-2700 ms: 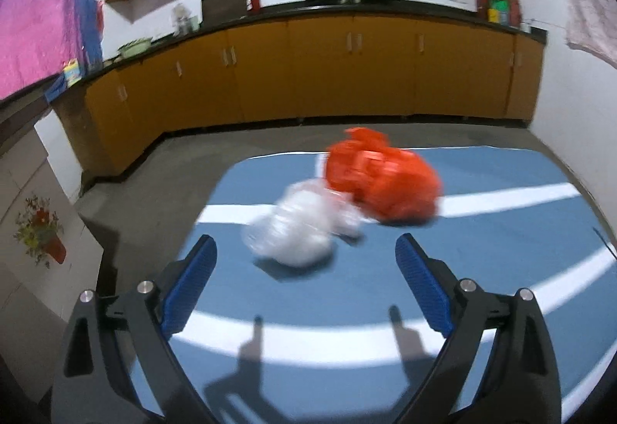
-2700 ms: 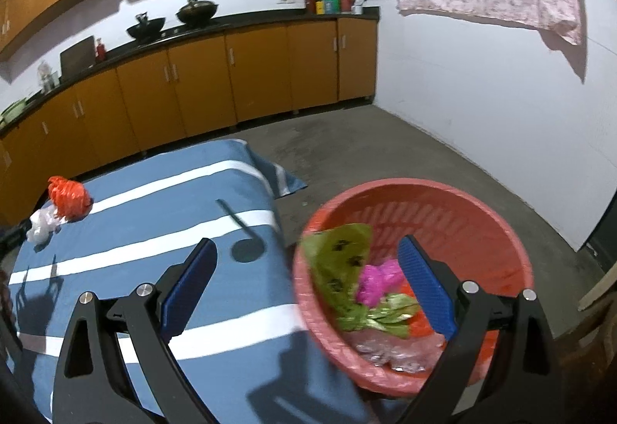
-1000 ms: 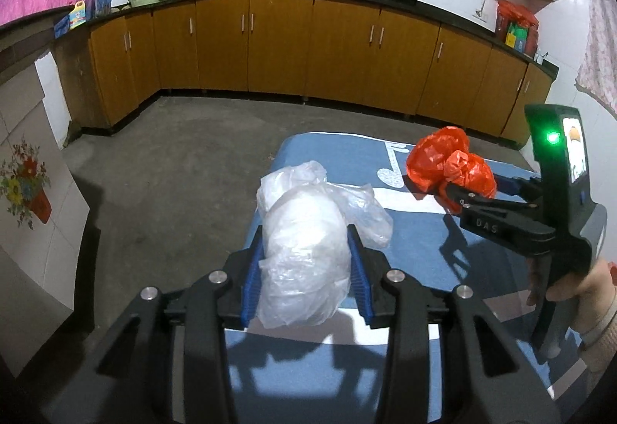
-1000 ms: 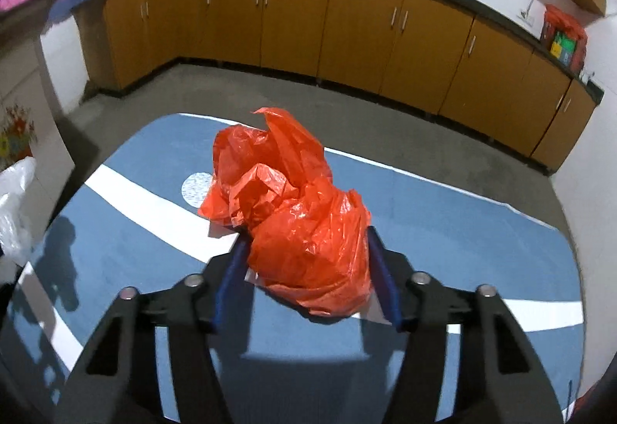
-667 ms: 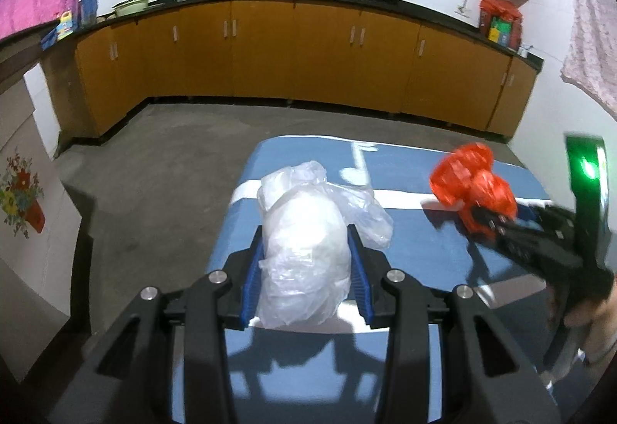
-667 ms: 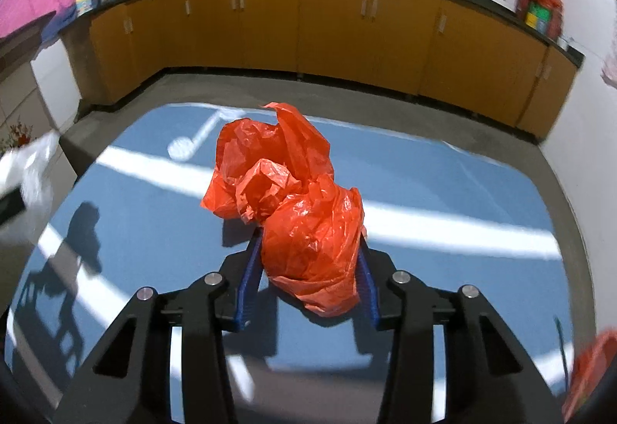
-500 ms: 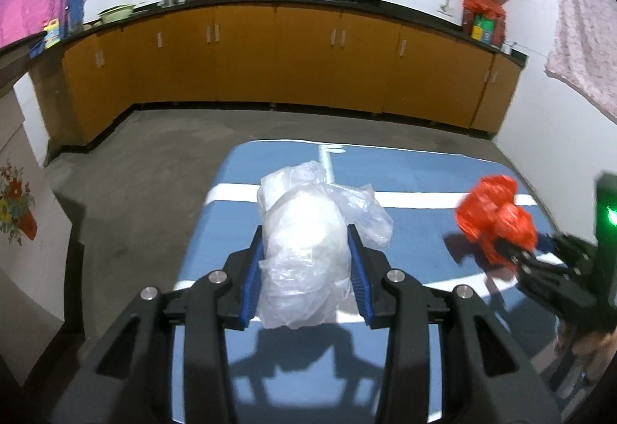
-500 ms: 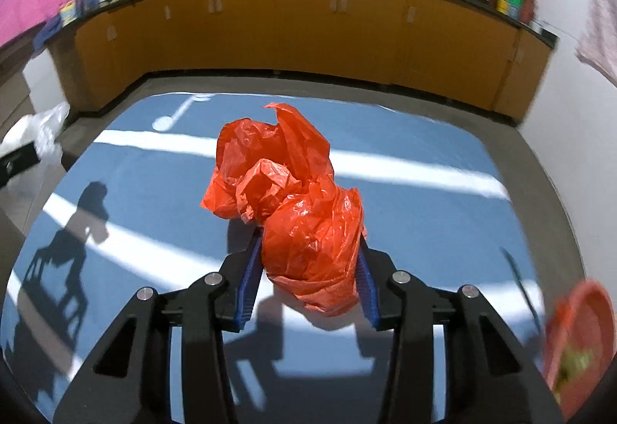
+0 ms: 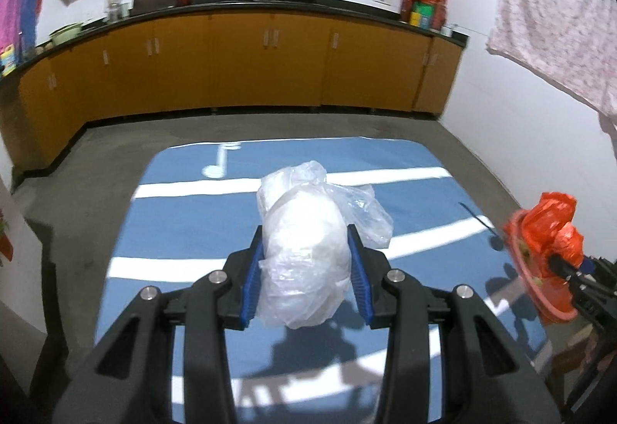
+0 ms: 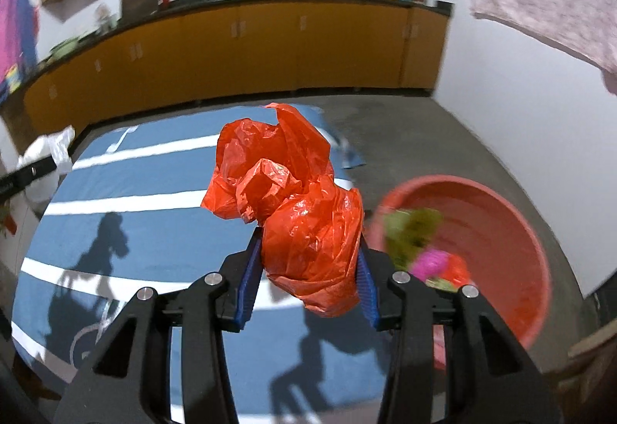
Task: Collect trash
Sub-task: 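Carry the white and red bags over the red basket and open both tools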
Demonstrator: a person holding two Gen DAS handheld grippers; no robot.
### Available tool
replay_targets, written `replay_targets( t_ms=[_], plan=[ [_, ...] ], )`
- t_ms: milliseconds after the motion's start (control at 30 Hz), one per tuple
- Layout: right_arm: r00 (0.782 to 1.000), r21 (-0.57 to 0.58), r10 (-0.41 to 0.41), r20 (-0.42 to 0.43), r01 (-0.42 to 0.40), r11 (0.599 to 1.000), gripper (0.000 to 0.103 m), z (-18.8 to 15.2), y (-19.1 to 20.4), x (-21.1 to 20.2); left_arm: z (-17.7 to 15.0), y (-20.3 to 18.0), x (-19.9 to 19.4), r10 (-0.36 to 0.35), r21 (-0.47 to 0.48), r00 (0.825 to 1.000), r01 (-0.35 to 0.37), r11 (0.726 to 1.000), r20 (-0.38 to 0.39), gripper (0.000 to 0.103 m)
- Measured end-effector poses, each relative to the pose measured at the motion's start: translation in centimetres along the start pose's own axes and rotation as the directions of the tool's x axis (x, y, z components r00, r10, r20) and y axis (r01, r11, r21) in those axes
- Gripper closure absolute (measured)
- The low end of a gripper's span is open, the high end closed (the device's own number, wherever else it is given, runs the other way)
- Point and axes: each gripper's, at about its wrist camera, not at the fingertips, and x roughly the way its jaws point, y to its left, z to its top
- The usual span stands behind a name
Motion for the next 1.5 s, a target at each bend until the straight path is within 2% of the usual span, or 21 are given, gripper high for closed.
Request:
replay_targets(
  t_ms=[400, 667, 933, 1133, 1500],
  plan=[
    [0.992, 0.157, -0.106, 0.07, 0.094, 0.983, 0.059, -1.5, -5.2, -4.3, -1.1, -8.3, -2.2, -0.094, 0.101, 0.996, 0.093, 0.991, 0.009, 0.063],
    [0.986, 0.228, -0.153, 0.067, 0.135, 0.964, 0.059, -2.5, -8.0, -5.1, -1.7, -12.8, -2.3, -0.136, 0.166, 0.991, 0.133, 0.977, 0.003, 0.063],
    [0.984, 0.269, -0.169, 0.051, 0.15, 0.952, 0.059, -3.4, -9.3, -4.8, -2.5, -17.5, -1.0, -0.177, 0.215, 0.984, 0.181, 0.96, -0.035, 0.063],
    [0.982, 0.3, -0.184, 0.051, 0.161, 0.94, 0.059, -3.7, -10.6, -4.4, -2.8, -20.6, 0.1, -0.228, 0.24, 0.972, 0.235, 0.942, -0.057, 0.063],
    [0.977, 0.334, -0.212, 0.026, 0.191, 0.923, 0.059, -3.7, -12.1, -2.7, -3.5, -25.9, 2.9, -0.328, 0.258, 0.938, 0.347, 0.902, -0.113, 0.063]
  ],
)
